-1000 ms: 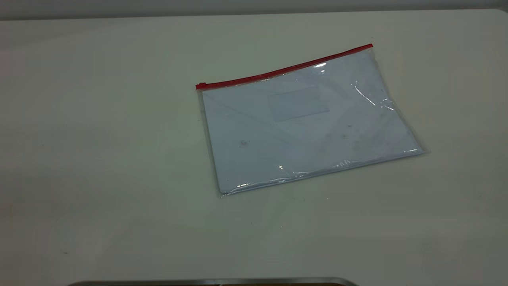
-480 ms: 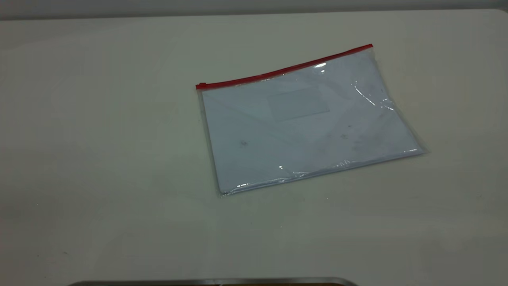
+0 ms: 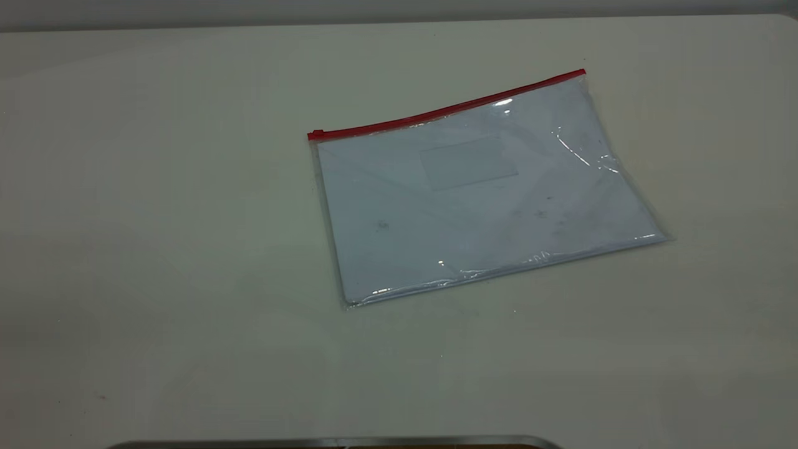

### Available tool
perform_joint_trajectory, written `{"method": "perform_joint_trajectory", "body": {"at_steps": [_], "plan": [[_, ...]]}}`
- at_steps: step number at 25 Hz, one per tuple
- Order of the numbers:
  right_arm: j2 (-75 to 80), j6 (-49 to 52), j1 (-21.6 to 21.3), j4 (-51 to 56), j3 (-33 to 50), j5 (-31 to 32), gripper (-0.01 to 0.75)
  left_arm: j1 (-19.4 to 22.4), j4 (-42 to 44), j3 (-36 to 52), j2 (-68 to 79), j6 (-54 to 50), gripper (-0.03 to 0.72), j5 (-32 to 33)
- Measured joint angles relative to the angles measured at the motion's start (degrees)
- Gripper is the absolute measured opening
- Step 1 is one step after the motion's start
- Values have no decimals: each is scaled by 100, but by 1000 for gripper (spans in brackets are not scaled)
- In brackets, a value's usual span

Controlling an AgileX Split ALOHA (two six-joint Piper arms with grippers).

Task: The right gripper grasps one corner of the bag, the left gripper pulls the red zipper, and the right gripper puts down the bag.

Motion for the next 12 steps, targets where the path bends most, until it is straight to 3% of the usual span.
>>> {"method": "perform_joint_trajectory", "body": {"at_steps": [8, 12], "plan": [[-122, 0, 11, 0, 0, 0, 529, 0, 0, 0, 0, 0, 550, 5], [-122, 97, 221, -37, 0, 0, 529, 0, 0, 0, 0, 0, 550, 5]]}}
